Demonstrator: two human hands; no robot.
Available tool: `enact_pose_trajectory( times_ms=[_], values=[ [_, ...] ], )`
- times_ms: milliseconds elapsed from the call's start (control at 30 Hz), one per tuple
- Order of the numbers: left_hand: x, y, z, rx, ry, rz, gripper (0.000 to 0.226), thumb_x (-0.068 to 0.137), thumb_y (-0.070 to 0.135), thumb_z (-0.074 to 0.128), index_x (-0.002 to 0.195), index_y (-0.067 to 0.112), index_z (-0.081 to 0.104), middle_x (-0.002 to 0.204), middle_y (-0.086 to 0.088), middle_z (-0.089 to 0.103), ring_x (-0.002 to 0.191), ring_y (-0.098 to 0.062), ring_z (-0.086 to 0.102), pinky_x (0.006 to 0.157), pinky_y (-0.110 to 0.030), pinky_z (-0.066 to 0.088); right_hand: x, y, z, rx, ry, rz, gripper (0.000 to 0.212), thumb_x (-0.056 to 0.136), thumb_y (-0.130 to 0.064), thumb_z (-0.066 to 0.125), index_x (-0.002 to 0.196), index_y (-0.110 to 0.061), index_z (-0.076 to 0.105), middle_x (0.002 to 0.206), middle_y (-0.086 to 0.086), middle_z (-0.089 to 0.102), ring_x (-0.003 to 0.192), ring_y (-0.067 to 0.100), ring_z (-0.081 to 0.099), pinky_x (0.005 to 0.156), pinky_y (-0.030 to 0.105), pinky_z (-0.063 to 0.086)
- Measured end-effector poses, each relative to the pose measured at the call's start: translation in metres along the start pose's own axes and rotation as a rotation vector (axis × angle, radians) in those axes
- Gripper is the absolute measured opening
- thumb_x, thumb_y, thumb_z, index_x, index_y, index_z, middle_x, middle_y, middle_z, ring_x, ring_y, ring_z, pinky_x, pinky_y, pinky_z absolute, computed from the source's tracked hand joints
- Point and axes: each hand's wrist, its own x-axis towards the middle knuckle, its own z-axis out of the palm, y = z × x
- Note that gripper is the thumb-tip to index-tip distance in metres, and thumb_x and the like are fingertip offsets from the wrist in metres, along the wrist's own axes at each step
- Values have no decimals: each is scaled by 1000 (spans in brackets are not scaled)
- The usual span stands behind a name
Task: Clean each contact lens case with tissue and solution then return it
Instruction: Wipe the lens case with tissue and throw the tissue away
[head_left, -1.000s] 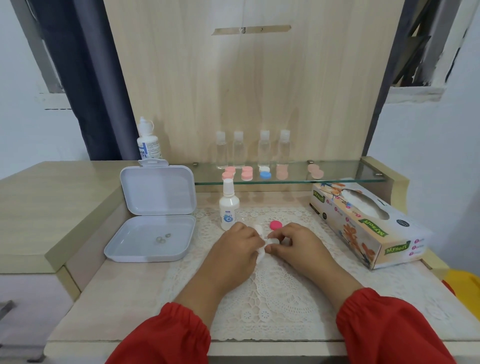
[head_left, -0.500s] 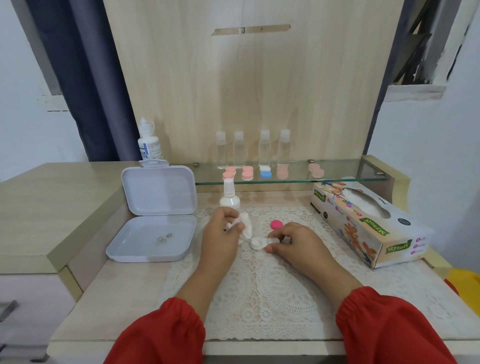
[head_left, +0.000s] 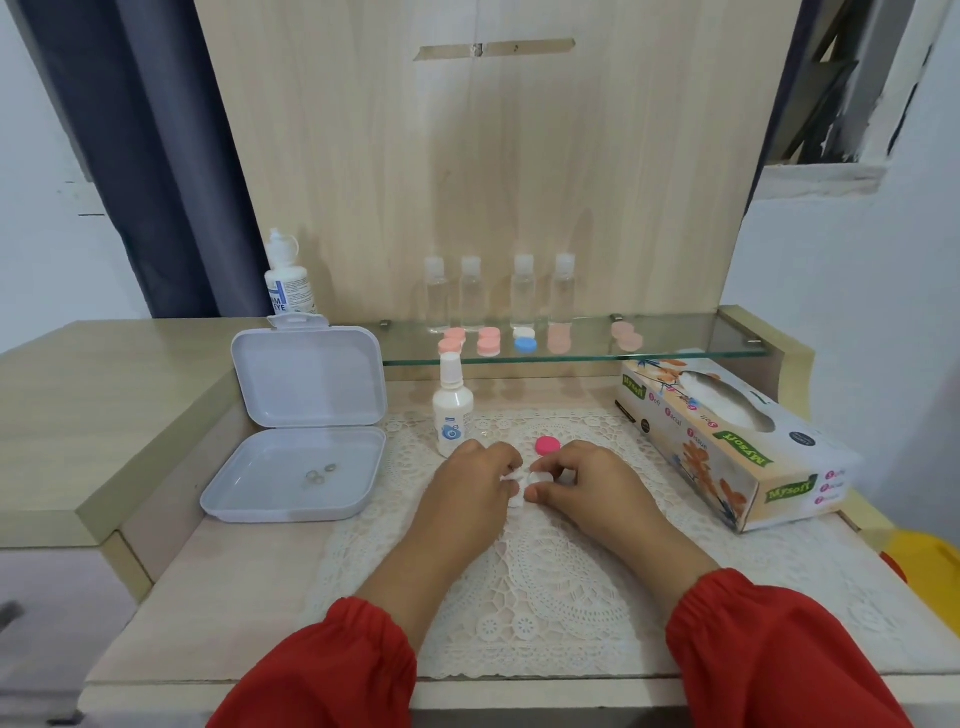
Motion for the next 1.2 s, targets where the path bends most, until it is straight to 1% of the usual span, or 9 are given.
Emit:
enact_pose_trajectory(
  times_ms=[100,200,333,467,567,767,900,1033,1200],
  values=[
    [3,-2,-3,-384,-31,-149,16,88,8,61,95,22,61,98,2,59,89,-14,56,72,-21,46,0,-1,0,2,1,-2,32,77,-40,76,106,-29,71,106,-9,61,98,11,56,85,33,47],
    [4,-5,-11,-645,190,-258,18,87,6,62,84,23,58,88,6,60,83,-14,55,67,-24,44,-1,-2,-1,0,1,-2,32,76,-41,77,105,-29,72,104,-10,62,96,10,55,83,32,46],
    [-2,-5,-7,-332,228,-69,19,86,12,65,84,27,54,91,7,57,84,-7,52,69,-15,39,-1,-2,-1,-4,-2,0,35,76,-43,77,107,-29,71,105,-11,61,98,10,55,82,31,45],
    [-6,0,0,130,102,91,12,92,18,55,103,22,55,100,0,51,90,-19,51,77,-30,46,-1,-2,-1,1,-8,9,36,76,-44,76,108,-29,71,108,-10,61,102,11,54,86,32,46],
    [-5,4,0,230,95,75,18,95,23,48,113,23,52,106,-1,50,97,-21,48,80,-31,44,-1,-2,-1,-1,-8,7,36,76,-44,76,108,-29,70,108,-9,61,101,11,54,85,31,46],
    [4,-4,-2,-285,-41,-136,15,93,12,56,93,27,52,101,4,55,90,-11,52,77,-26,46,-1,-2,-1,-23,-9,6,34,77,-43,75,108,-30,70,109,-10,61,101,11,55,83,31,46],
    [4,-1,-14,-715,166,-319,13,95,10,52,92,22,51,94,4,54,75,-9,50,62,-21,40,0,-2,-2,-22,-21,4,33,77,-43,75,108,-31,71,109,-10,62,100,10,55,82,30,45],
    [-1,-1,-10,-433,180,-74,24,89,7,60,95,28,50,97,11,56,87,-2,52,73,-13,38,0,-2,-2,-18,-19,4,34,76,-45,76,107,-31,71,107,-10,62,98,10,55,82,31,46],
    [-1,-8,5,91,136,150,21,92,19,60,106,5,67,106,-1,51,96,-14,49,81,-20,39,-1,-2,-2,-11,-21,14,36,76,-44,76,109,-30,71,111,-10,62,101,10,55,84,30,46]
  ],
)
